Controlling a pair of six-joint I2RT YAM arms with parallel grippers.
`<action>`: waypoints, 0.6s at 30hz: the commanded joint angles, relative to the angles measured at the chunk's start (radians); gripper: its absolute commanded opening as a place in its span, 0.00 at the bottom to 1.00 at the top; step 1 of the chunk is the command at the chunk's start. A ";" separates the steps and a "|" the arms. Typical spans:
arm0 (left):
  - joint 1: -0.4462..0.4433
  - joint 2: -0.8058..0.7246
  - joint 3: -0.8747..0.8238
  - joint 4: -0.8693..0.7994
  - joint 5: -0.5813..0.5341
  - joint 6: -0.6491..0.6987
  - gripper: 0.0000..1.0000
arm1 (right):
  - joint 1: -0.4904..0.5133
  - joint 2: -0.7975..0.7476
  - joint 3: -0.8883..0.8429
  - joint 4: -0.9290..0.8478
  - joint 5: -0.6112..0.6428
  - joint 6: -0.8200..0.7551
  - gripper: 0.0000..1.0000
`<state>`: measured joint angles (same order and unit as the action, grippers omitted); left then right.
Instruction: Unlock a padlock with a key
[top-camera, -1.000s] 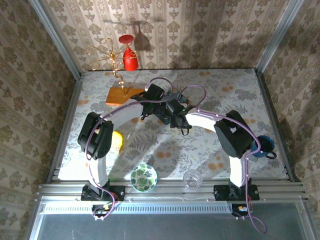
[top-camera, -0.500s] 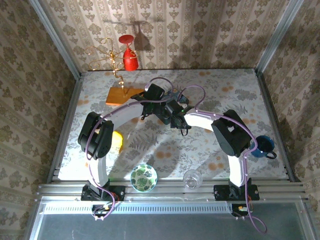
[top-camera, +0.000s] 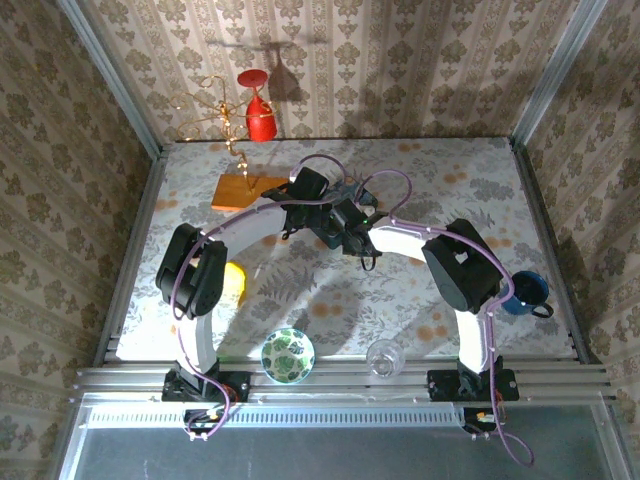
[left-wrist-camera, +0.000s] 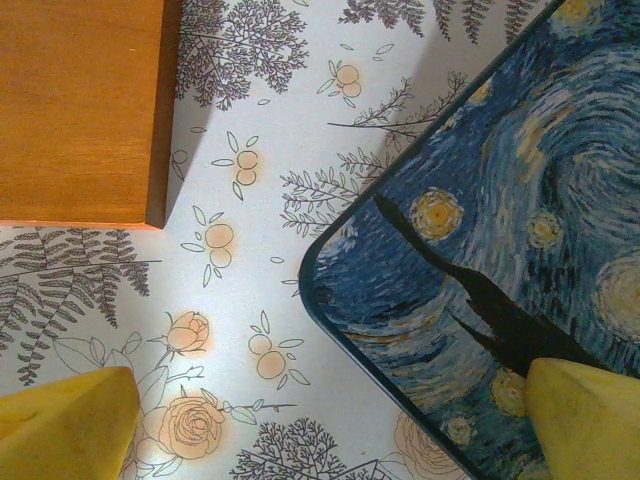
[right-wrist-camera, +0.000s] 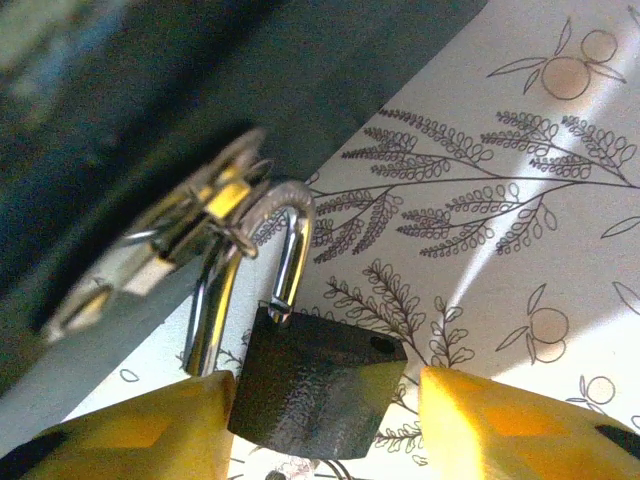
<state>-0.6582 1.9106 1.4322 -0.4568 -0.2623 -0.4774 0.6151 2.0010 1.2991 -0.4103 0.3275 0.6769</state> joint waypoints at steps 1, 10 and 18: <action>0.006 0.022 0.006 -0.046 0.008 0.002 1.00 | -0.018 0.027 0.003 0.037 0.048 -0.001 0.47; 0.006 0.016 0.009 -0.052 0.010 0.005 1.00 | -0.023 0.030 0.018 0.037 0.072 -0.079 0.48; 0.006 0.016 0.010 -0.054 0.013 0.005 1.00 | -0.028 0.056 0.037 0.051 0.035 -0.079 0.50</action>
<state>-0.6529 1.9106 1.4322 -0.4568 -0.2600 -0.4774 0.6025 2.0136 1.3087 -0.3931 0.3405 0.6014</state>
